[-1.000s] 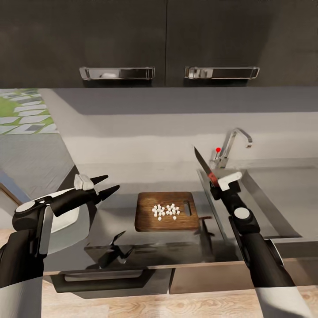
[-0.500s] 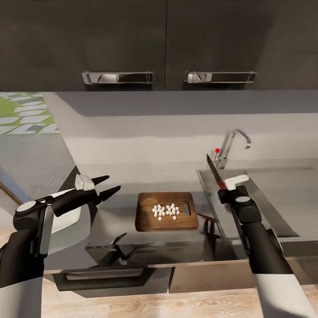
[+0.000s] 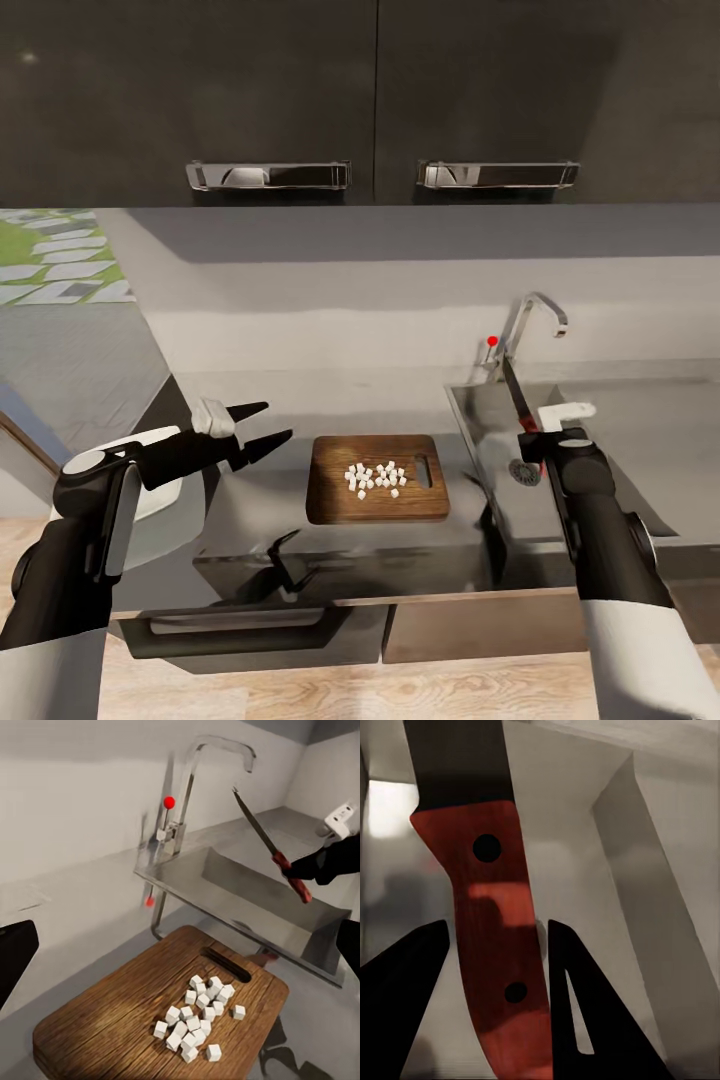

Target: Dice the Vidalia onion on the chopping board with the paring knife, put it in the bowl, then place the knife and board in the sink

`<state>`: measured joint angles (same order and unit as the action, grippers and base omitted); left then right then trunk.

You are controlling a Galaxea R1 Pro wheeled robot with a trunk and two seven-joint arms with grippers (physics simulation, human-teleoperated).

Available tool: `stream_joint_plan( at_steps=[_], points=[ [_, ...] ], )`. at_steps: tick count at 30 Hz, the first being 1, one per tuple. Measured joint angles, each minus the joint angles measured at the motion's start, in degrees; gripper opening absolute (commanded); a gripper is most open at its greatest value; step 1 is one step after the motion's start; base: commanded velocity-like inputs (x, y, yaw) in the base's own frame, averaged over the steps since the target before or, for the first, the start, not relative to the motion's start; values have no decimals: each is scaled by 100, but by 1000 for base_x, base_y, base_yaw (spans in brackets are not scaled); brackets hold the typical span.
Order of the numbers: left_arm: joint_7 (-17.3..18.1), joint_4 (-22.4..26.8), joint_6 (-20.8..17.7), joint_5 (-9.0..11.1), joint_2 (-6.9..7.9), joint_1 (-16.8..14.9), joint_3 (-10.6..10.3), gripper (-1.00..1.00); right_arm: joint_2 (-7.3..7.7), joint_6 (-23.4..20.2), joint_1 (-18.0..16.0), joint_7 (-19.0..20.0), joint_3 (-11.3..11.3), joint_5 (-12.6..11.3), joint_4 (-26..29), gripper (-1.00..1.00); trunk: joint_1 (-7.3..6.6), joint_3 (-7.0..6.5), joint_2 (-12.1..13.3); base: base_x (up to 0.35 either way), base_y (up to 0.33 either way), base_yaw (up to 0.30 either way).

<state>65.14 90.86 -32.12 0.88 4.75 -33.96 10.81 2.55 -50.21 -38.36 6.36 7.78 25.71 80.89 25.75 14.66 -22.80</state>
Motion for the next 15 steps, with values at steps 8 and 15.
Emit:
stream_joint_plan(
  at_steps=[8,15],
  points=[
    [0,0,7,0,0,0,-4,100,0,0,-10,-135,378,-9,-365,-100,0,0,0,0,0,0],
    [9,0,15,3,0,0,11,100,-8,12,-9,-135,584,-19,-499,-100,0,0,0,0,0,0]
  ],
)
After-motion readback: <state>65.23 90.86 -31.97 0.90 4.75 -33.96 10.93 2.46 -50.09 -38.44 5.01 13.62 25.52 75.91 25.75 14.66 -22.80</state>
